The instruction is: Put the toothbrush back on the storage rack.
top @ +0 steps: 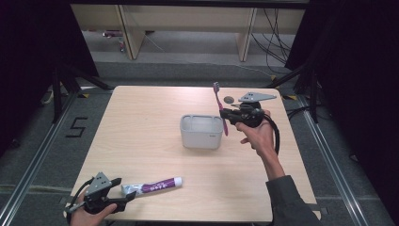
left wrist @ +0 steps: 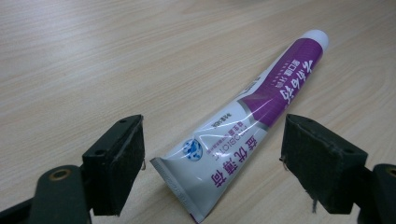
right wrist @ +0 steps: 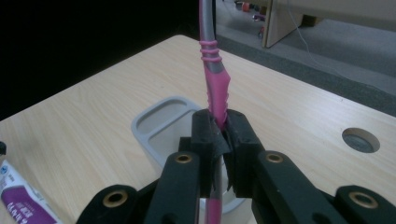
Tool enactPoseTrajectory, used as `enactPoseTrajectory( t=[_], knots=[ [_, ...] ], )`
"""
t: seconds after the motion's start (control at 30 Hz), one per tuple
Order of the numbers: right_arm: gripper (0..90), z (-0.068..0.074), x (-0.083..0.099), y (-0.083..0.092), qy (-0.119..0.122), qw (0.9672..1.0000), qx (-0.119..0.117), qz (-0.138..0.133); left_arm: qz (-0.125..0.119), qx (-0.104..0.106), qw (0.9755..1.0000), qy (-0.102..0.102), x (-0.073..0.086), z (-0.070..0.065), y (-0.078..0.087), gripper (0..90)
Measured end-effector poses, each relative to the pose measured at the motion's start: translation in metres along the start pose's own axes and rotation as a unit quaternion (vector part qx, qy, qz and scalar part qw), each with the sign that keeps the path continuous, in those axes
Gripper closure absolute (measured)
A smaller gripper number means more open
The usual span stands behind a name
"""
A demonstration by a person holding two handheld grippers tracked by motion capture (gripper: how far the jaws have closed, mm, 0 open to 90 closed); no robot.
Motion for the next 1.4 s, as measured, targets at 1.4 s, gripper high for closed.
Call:
enactPoseTrajectory(
  t=[1.4],
  knots=[
    [83.1,-0.031,-0.002,-0.053,-0.019,0.9981,0.047,-0.036,-0.004,0.003,1.0,0.0,-0.001,-0.001,0.0,21.1]
  ],
)
Point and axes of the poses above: each handheld gripper's, and its own axes: y roughly backward along the jaws, x roughly out of its underside, z roughly to its left, the point moved 8 cm from there along -y, roughly forward along the jaws, and after that the axes turned 5 degrees about -x, right-handed, at the moved point
